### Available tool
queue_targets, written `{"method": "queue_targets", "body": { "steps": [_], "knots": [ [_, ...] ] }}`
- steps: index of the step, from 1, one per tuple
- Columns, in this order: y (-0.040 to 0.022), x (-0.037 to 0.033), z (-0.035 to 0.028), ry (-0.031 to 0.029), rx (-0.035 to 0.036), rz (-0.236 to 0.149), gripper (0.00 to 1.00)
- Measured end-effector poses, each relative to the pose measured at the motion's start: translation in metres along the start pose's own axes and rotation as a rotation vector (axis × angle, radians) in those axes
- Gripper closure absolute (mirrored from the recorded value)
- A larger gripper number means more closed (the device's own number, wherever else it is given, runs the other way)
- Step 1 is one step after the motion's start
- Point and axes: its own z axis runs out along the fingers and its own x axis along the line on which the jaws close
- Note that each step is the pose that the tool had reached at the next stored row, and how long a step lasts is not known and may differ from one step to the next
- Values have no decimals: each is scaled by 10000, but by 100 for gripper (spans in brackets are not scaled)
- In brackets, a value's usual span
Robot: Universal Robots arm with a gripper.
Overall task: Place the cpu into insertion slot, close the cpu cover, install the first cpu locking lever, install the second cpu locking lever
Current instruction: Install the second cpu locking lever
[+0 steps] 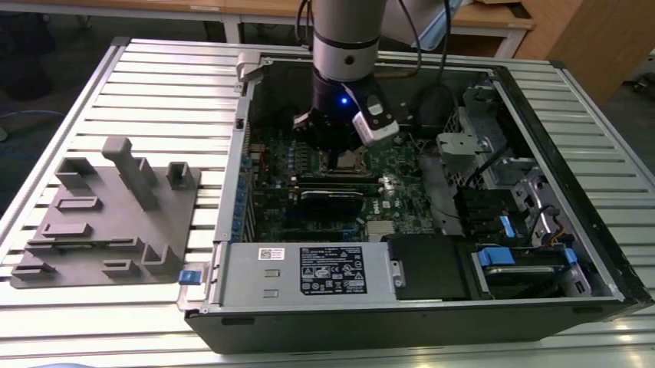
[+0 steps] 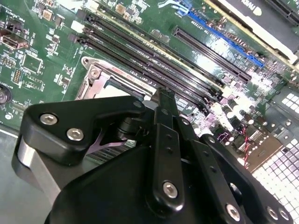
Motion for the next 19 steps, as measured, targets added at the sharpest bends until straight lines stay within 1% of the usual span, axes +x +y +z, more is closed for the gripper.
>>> {"method": "queue_targets", "body": {
  "steps": [6, 14, 17, 19],
  "knots": [
    [-13, 34, 47, 2, 3, 34, 89],
    [-14, 41, 54, 2, 3, 39, 89],
    [-13, 42, 72, 0, -5, 41, 89],
    [-13, 56, 91, 2, -3, 42, 89]
  ]
}}
